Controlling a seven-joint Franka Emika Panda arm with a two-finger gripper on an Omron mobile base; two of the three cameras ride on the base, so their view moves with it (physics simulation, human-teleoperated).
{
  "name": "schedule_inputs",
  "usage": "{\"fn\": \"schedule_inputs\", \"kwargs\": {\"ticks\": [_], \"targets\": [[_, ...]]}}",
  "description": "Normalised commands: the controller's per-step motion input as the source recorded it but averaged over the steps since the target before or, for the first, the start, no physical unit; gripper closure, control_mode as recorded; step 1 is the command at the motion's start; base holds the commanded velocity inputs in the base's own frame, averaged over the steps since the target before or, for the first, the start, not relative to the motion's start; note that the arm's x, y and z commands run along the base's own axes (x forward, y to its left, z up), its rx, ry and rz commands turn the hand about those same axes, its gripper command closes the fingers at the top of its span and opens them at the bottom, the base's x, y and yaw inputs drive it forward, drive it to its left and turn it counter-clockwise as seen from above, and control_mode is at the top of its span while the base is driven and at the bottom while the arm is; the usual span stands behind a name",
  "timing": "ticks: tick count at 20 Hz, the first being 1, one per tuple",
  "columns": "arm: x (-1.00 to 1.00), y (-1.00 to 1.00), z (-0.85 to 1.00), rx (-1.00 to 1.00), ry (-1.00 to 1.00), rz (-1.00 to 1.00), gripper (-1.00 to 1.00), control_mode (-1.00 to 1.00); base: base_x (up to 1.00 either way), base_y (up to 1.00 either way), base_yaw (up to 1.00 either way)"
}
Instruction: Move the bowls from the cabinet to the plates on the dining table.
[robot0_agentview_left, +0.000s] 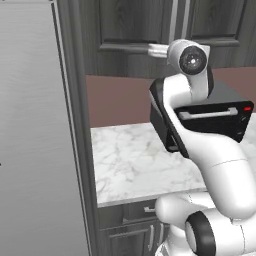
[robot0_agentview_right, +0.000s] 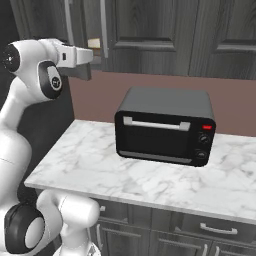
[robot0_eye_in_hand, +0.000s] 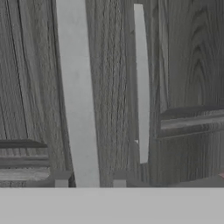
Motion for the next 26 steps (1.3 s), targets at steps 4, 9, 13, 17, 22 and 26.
{"fn": "schedule_inputs", "kwargs": {"ticks": [4,9,13,17,22,26], "targets": [[-0.70,0.02,0.37,0.04,-0.07,-0.01,1.00,-1.00,0.00,0.00,0.00],[-0.65,0.16,0.37,0.01,-0.03,-0.01,1.00,-1.00,0.00,0.00,0.00],[-0.63,0.20,0.38,0.00,-0.01,-0.02,1.00,-1.00,0.00,0.00,0.00],[-0.61,0.21,0.41,0.00,0.00,-0.02,1.00,-1.00,0.00,0.00,0.00],[-0.32,0.09,0.18,0.00,0.00,0.00,-1.00,-1.00,0.00,0.00,0.00],[-0.16,0.00,0.01,0.00,-0.01,0.00,-1.00,-1.00,0.00,0.00,0.00]]}}
